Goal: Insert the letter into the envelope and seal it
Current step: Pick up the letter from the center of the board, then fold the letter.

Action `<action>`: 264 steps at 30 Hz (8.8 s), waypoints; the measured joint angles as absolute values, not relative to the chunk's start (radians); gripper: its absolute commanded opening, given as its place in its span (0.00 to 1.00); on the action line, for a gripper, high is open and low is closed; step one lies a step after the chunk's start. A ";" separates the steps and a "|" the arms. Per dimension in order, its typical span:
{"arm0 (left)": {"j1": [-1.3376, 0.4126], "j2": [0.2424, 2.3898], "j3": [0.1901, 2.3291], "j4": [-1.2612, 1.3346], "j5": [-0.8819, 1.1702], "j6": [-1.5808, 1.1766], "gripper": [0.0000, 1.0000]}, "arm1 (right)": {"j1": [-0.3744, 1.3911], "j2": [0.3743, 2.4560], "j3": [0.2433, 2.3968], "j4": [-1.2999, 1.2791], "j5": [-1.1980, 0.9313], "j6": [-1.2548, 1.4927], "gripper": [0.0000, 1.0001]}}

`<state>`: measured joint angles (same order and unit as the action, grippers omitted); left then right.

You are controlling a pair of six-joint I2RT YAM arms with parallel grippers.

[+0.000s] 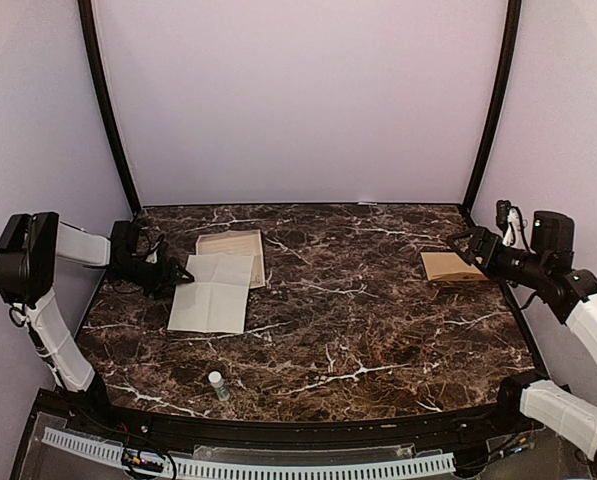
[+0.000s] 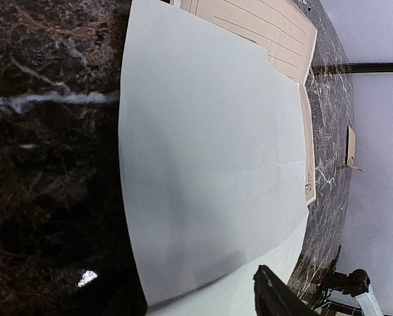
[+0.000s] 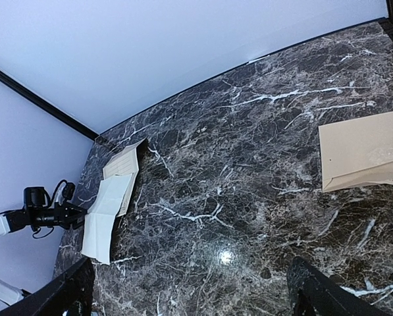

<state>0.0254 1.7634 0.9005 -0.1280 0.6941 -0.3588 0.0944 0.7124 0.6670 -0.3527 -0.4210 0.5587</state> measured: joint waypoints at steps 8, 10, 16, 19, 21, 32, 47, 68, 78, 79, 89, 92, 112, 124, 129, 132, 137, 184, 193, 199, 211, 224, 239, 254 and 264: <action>0.025 1.777 0.900 -0.125 0.733 -0.382 0.48 | 0.112 0.716 0.667 -0.353 -0.418 0.559 0.99; 0.025 1.789 0.900 -0.123 0.736 -0.387 0.44 | 0.116 0.716 0.668 -0.354 -0.414 0.559 0.99; 0.025 1.806 0.901 -0.120 0.742 -0.402 0.35 | 0.123 0.716 0.671 -0.360 -0.403 0.559 0.99; 0.025 1.806 0.901 -0.121 0.740 -0.407 0.31 | 0.127 0.716 0.671 -0.360 -0.399 0.559 0.99; 0.025 1.806 0.901 -0.120 0.739 -0.406 0.28 | 0.130 0.716 0.671 -0.361 -0.397 0.559 0.99; 0.025 1.806 0.901 -0.121 0.736 -0.409 0.07 | 0.139 0.716 0.671 -0.361 -0.387 0.560 0.99; 0.025 1.578 0.820 -0.076 0.699 -0.398 0.00 | 0.151 0.774 0.697 -0.362 -0.377 0.551 0.98; -0.333 1.069 0.919 -0.124 0.579 -0.565 0.00 | 0.388 0.802 0.730 -0.290 -0.326 0.667 0.98; -0.635 1.085 1.027 -0.097 0.540 -0.670 0.00 | 0.637 0.864 0.728 -0.135 -0.300 0.795 0.99; -0.671 1.093 1.040 -0.087 0.536 -0.678 0.00 | 0.663 0.872 0.724 -0.097 -0.303 0.812 0.99; -0.890 1.145 1.113 0.078 0.512 -0.749 0.00 | 0.868 0.899 0.631 0.233 -0.344 0.929 0.99; -0.911 1.153 1.125 0.104 0.513 -0.758 0.00 | 0.891 0.898 0.630 0.287 -0.352 0.930 0.99; -0.919 1.151 1.126 0.114 0.482 -0.771 0.00 | 0.966 0.888 0.618 0.490 -0.360 0.944 0.19; -0.922 1.132 1.129 0.051 0.419 -0.754 0.65 | 0.976 0.828 0.614 0.410 -0.313 0.916 0.00; -0.922 1.076 1.135 -0.114 0.251 -0.713 0.73 | 0.976 0.808 0.641 0.278 -0.250 0.898 0.00; -0.922 1.004 1.140 -0.216 0.113 -0.682 0.74 | 0.976 0.820 0.682 0.164 -0.205 0.886 0.00; -0.922 0.941 1.176 -0.351 -0.032 -0.608 0.74 | 0.976 0.886 0.748 0.003 -0.178 0.847 0.00; -1.201 1.249 1.151 -0.359 0.221 -0.284 0.44 | 1.104 1.075 0.868 -0.119 -0.521 0.688 0.00; -1.201 1.250 1.143 -0.374 0.216 -0.284 0.43 | 1.125 1.087 0.870 -0.104 -0.520 0.688 0.00; -1.201 1.250 1.135 -0.377 0.225 -0.281 0.35 | 1.131 1.087 0.870 -0.104 -0.518 0.689 0.00; -1.201 1.250 1.128 -0.393 0.258 -0.276 0.30 | 1.133 1.087 0.870 -0.101 -0.503 0.689 0.00; -1.201 1.259 1.128 -0.399 0.296 -0.274 0.05 | 1.137 1.087 0.870 -0.104 -0.497 0.688 0.00; -1.201 1.249 1.105 -0.372 0.290 -0.331 0.00 | 1.140 1.009 0.869 -0.153 -0.327 0.670 0.88; -1.166 1.056 0.958 -0.038 0.139 -0.685 0.00 | 1.140 0.701 0.678 -0.031 0.023 0.737 0.97; -1.154 1.056 0.954 0.196 0.123 -0.776 0.00 | 1.141 0.849 0.668 0.096 -0.086 0.765 0.98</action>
